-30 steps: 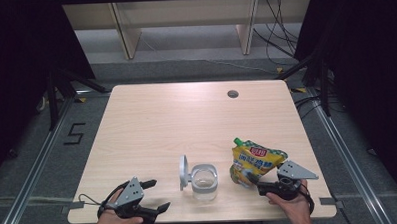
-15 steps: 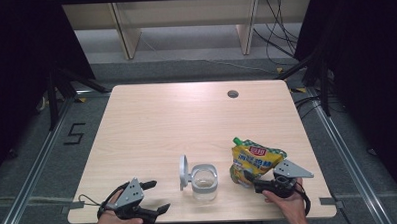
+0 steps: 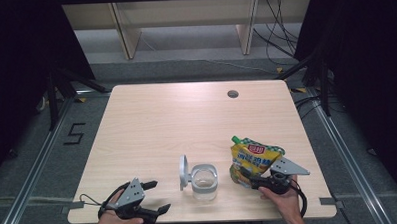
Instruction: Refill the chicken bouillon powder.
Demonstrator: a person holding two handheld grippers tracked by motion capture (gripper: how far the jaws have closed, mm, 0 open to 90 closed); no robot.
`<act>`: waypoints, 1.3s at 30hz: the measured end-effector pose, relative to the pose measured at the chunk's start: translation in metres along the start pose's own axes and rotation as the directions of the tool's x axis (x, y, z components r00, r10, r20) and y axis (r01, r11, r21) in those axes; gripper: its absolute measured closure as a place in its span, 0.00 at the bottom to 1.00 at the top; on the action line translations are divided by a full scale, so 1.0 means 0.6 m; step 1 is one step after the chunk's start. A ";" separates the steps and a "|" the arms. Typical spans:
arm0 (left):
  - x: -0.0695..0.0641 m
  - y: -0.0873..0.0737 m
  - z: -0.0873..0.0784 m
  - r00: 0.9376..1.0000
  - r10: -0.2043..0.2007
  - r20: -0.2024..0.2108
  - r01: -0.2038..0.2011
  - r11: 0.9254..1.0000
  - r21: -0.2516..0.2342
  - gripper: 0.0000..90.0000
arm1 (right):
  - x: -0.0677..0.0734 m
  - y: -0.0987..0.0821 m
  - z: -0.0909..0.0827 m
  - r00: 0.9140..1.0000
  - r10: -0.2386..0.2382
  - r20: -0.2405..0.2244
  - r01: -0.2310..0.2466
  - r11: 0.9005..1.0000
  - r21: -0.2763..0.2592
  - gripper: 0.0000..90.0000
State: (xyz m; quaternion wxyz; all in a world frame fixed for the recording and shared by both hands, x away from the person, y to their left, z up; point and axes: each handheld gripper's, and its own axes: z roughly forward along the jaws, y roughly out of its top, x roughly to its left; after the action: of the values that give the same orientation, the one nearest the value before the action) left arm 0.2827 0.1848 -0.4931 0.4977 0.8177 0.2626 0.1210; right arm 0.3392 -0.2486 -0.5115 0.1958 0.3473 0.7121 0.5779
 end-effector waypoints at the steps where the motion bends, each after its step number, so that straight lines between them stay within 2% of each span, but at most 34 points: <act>1: 0.000 0.000 0.000 1.000 0.000 0.000 0.000 1.000 0.000 0.17 | 0.000 0.000 0.000 1.000 0.000 0.000 0.000 1.000 0.000 0.27; 3: 0.000 0.000 0.000 1.000 -0.003 0.000 0.003 1.000 0.000 0.17 | -0.006 0.002 0.005 0.999 -0.044 0.011 0.044 0.999 -0.012 0.27; 4: 0.000 0.000 0.000 1.000 -0.003 0.000 0.003 1.000 0.000 0.17 | -0.006 0.002 0.007 0.999 -0.045 0.000 0.045 0.999 -0.028 0.28; 7: 0.000 0.000 0.000 1.000 -0.002 0.001 0.002 1.000 0.004 0.17 | -0.007 0.003 0.008 0.999 -0.040 0.004 0.040 0.999 -0.034 0.28; 8: 0.000 0.000 0.000 1.000 -0.003 -0.001 0.003 1.000 0.003 0.17 | -0.005 0.002 0.011 0.999 -0.017 0.028 0.019 0.998 -0.064 0.28; 9: 0.000 0.000 0.001 1.000 -0.002 -0.001 0.002 1.000 0.004 0.17 | -0.007 0.003 0.013 1.000 -0.026 0.012 0.026 0.998 -0.059 0.29; 11: 0.000 0.000 0.001 1.000 -0.004 -0.007 0.004 1.000 0.000 0.17 | -0.008 0.005 0.013 0.999 -0.032 0.014 0.032 0.998 -0.059 0.30; 12: 0.000 0.001 0.001 1.000 0.000 -0.008 0.000 1.000 -0.001 0.17 | -0.009 0.006 0.012 0.999 -0.035 0.030 0.037 0.997 -0.061 0.31; 13: 0.001 0.001 0.001 1.000 0.001 -0.008 -0.001 1.000 0.000 0.17 | -0.007 0.005 0.014 0.999 -0.015 0.032 0.018 0.996 -0.083 0.32; 15: 0.000 0.000 0.001 1.000 0.001 -0.006 -0.001 1.000 0.000 0.17 | -0.006 0.007 0.013 1.000 -0.001 0.021 0.003 0.998 -0.066 0.34; 19: 0.000 0.001 0.001 1.000 -0.002 -0.004 0.002 1.000 0.001 0.17 | -0.007 0.007 0.016 1.000 -0.010 0.007 0.010 0.997 -0.080 0.36; 20: 0.001 0.001 0.000 1.000 0.015 -0.004 -0.015 1.000 0.007 0.17 | -0.003 0.008 0.016 1.000 0.012 0.023 -0.010 0.997 -0.082 0.38; 21: 0.001 0.001 0.000 1.000 0.015 -0.004 -0.015 1.000 0.007 0.17 | -0.003 0.008 0.016 1.000 0.012 0.023 -0.010 0.997 -0.082 0.38; 22: 0.003 0.002 0.000 0.999 0.035 -0.002 -0.035 0.999 0.007 0.17 | -0.009 0.011 0.019 1.000 -0.028 0.008 0.028 0.996 -0.089 0.41; 24: 0.003 0.002 0.000 0.999 0.040 -0.005 -0.040 0.999 0.006 0.17 | -0.005 0.012 0.014 1.000 -0.014 0.012 0.015 0.996 -0.085 0.47; 26: 0.000 0.001 0.000 1.000 0.003 -0.008 -0.003 1.000 -0.003 0.17 | -0.004 0.013 0.015 1.000 -0.021 0.001 0.021 0.995 -0.101 0.56; 27: 0.000 0.001 0.000 1.000 0.003 -0.008 -0.003 1.000 -0.003 0.17 | 0.001 0.014 0.015 1.000 0.000 -0.031 -0.003 0.996 -0.087 0.58; 28: -0.001 0.002 0.000 1.000 0.003 -0.010 -0.003 1.000 -0.009 0.17 | 0.001 0.015 0.015 1.000 -0.016 -0.016 0.015 0.997 -0.081 0.59; 30: -0.001 0.002 -0.001 1.000 0.003 -0.012 -0.003 1.000 -0.011 0.17 | 0.003 0.015 0.015 1.000 0.003 -0.025 -0.005 0.997 -0.081 0.59; 31: -0.001 0.002 -0.001 1.000 0.002 -0.009 -0.002 1.000 -0.010 0.17 | 0.001 0.016 0.015 1.000 -0.007 -0.023 0.005 0.997 -0.078 0.60; 33: 0.000 0.002 -0.001 1.000 0.019 -0.009 -0.019 1.000 -0.004 0.17 | 0.004 0.017 0.012 1.000 0.003 -0.025 -0.005 0.997 -0.076 0.61; 34: 0.000 0.002 -0.001 1.000 0.020 -0.010 -0.020 1.000 -0.004 0.17 | 0.003 0.019 0.013 1.000 -0.019 -0.013 0.018 0.996 -0.087 0.62; 36: 0.000 0.002 -0.001 1.000 0.023 -0.011 -0.023 1.000 -0.004 0.17 | 0.007 0.022 0.012 1.000 -0.001 -0.017 -0.001 0.997 -0.076 0.63; 39: -0.001 0.002 -0.001 1.000 0.004 -0.012 -0.004 1.000 -0.012 0.17 | 0.012 0.025 0.011 1.000 -0.003 -0.008 0.003 0.997 -0.071 0.63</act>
State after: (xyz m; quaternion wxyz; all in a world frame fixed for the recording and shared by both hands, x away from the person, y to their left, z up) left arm 0.2822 0.1848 -0.4916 0.5010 0.8143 0.2634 0.1284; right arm 0.3429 -0.2374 -0.4982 0.2060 0.3369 0.6925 0.6038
